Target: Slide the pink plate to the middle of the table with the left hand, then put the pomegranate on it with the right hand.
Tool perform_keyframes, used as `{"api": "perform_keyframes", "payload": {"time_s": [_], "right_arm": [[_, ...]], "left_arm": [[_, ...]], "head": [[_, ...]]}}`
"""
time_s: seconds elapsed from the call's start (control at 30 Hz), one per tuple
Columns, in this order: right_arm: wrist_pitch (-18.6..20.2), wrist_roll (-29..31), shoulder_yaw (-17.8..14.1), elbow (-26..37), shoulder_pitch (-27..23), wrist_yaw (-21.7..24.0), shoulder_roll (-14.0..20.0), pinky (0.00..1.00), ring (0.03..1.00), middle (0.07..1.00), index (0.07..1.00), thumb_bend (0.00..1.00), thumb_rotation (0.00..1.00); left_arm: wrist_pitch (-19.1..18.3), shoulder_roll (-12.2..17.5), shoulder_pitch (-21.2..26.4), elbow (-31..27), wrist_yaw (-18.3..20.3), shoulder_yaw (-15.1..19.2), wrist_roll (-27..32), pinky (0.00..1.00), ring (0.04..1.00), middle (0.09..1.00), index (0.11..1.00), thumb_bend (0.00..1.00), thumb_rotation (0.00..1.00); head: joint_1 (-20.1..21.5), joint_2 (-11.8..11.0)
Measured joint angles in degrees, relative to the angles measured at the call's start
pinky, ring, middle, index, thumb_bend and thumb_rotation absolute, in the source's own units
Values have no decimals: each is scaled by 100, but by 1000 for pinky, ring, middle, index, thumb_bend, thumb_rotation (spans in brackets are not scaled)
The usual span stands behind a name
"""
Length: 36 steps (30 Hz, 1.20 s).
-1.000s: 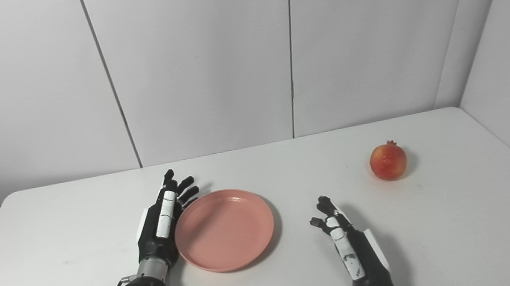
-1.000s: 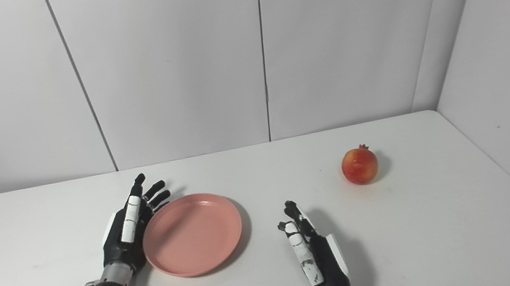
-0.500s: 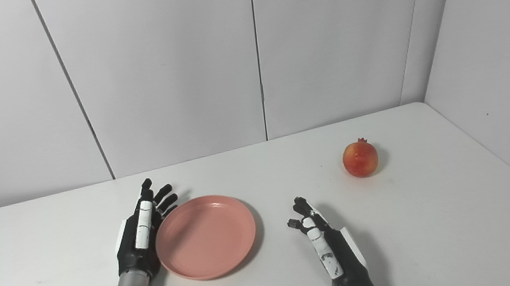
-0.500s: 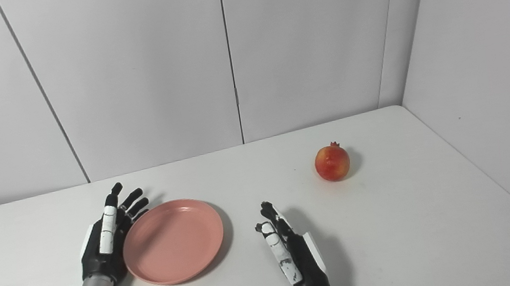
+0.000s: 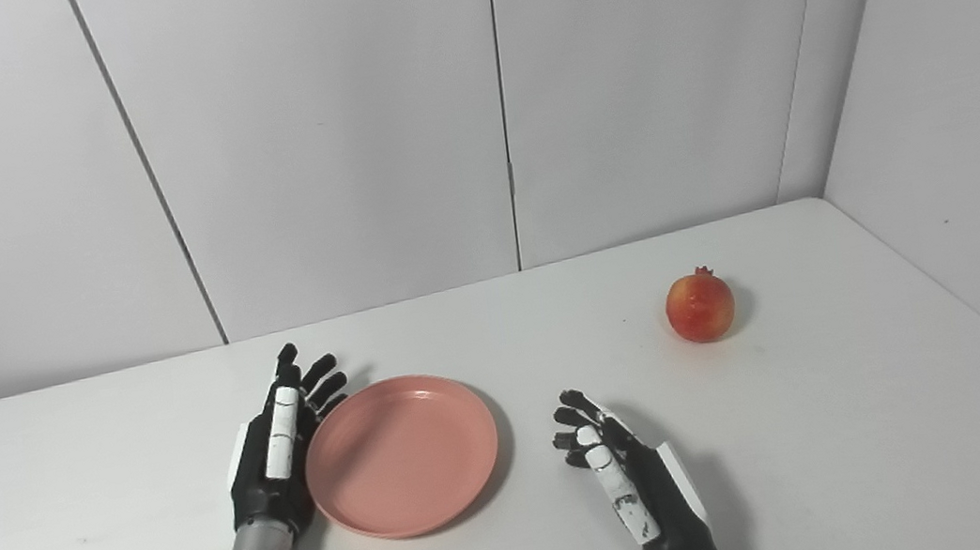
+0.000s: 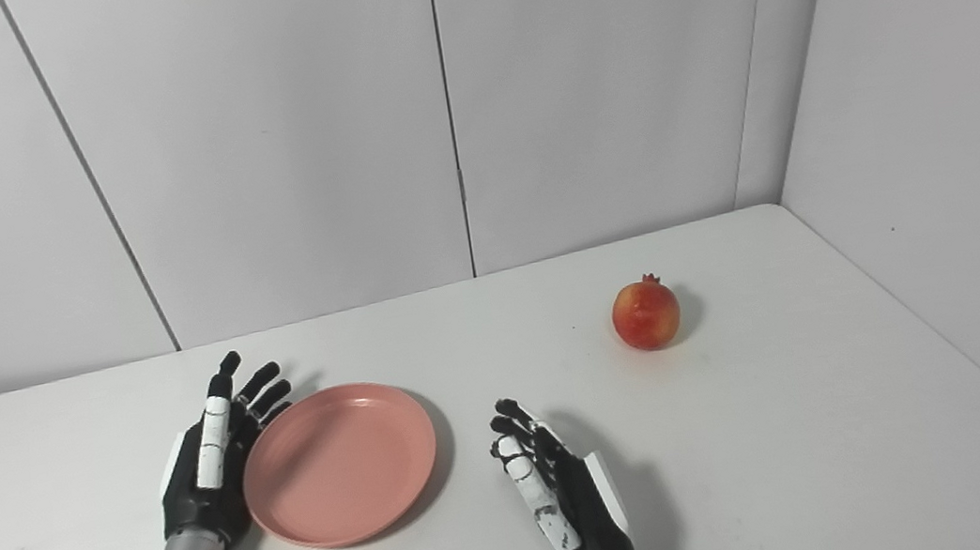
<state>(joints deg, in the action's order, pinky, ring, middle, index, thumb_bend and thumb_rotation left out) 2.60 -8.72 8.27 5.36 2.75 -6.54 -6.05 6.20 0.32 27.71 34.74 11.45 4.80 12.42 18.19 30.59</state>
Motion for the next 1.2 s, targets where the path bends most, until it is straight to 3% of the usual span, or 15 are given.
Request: {"api": "perform_keyframes", "payload": {"time_s": [0.2, 0.33, 0.73, 0.97, 1.07, 1.2], "right_arm": [[-6, -696, -18, 207, 52, -192, 33, 773, 798, 878, 882, 729, 976], [-9, -1120, -101, 392, -73, -286, 289, 800, 821, 893, 887, 753, 978], [181, -1527, -477, 538, -1261, -91, 970, 801, 846, 875, 869, 784, 961], [202, -1889, -567, 311, -1796, -13, 1476, 694, 794, 850, 849, 859, 931], [201, -2185, -524, 194, -1928, 9, 1607, 663, 772, 834, 843, 861, 948], [191, -2995, -277, -131, -2164, -73, 2045, 734, 831, 866, 855, 827, 903]], "left_arm": [[0, -49, 39, 57, 2, 12, 1, 841, 855, 870, 1000, 817, 804], [1, -65, 49, 93, 7, 42, 2, 838, 853, 867, 1000, 824, 799], [35, -93, 83, 131, 3, 109, 0, 826, 845, 857, 1000, 849, 788], [29, -94, 82, 95, 6, 135, 0, 835, 855, 868, 1000, 842, 791], [23, -94, 78, 76, 10, 134, 0, 833, 856, 866, 1000, 833, 795], [23, -91, 78, 71, 23, 118, -1, 820, 848, 860, 1000, 822, 800]], "head": [[-44, -44], [-44, -70], [-88, -97], [-140, -97], [-141, -88], [-149, -70]]}}
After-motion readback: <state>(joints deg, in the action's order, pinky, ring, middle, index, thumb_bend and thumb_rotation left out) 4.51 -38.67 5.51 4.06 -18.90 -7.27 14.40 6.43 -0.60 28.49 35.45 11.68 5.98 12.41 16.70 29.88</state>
